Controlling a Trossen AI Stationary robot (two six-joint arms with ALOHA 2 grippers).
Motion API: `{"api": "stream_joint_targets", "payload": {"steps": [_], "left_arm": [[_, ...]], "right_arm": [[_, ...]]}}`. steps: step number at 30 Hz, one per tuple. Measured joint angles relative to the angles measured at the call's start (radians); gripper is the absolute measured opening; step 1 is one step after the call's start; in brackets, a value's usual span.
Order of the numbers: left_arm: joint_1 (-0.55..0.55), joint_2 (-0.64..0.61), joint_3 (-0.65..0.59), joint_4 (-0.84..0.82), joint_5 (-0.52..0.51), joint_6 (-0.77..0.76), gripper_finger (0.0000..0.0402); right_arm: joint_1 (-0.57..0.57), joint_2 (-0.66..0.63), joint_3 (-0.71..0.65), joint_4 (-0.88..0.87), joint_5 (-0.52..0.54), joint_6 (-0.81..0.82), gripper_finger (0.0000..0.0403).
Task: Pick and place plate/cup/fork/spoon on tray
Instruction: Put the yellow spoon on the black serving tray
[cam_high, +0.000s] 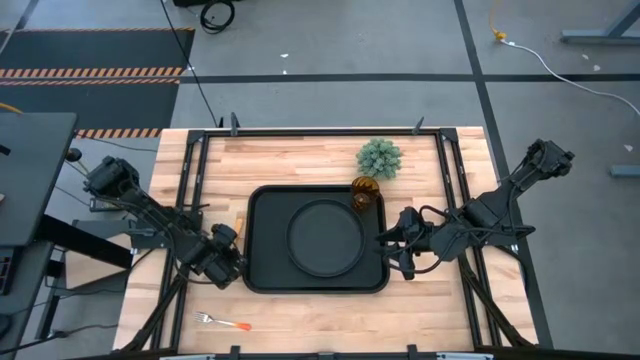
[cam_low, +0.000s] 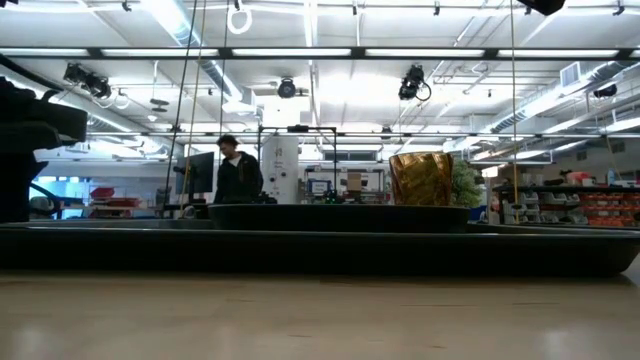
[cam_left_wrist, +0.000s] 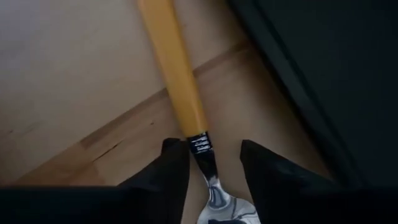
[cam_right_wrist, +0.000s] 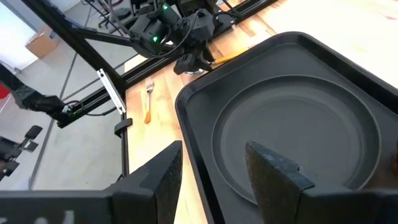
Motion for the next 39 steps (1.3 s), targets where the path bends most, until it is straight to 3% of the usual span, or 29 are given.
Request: {"api": "stream_joint_targets", "payload": {"steps": [7,14,21,31,39], "left_arm": [[0.0,0.001,-0.001,0.007,-0.029,0.008,0.0116],[0.0,-0.006,-0.002,-0.016,-0.091,0.003,0.001],[0.0,-0.049,0.007,-0.032,-0.103,0.006,0.0003],[0.0,-0.177,0.008,-0.182,-0.143,-0.008,0.0004],[-0.004,-0.17,0.008,-0.161,-0.083,-0.019,0.0041]], "right_arm": [[0.025,0.0,0.0,-0.002,-0.003,-0.009,0.0181],[0.024,0.0,0.0,-0.003,0.044,-0.075,0.0181],[0.003,0.0,0.0,-0.003,0.056,-0.149,0.0181],[-0.042,0.0,0.0,-0.003,0.054,-0.165,0.0181],[-0.076,0.0,0.0,-0.003,0.054,-0.162,0.0181]]}}
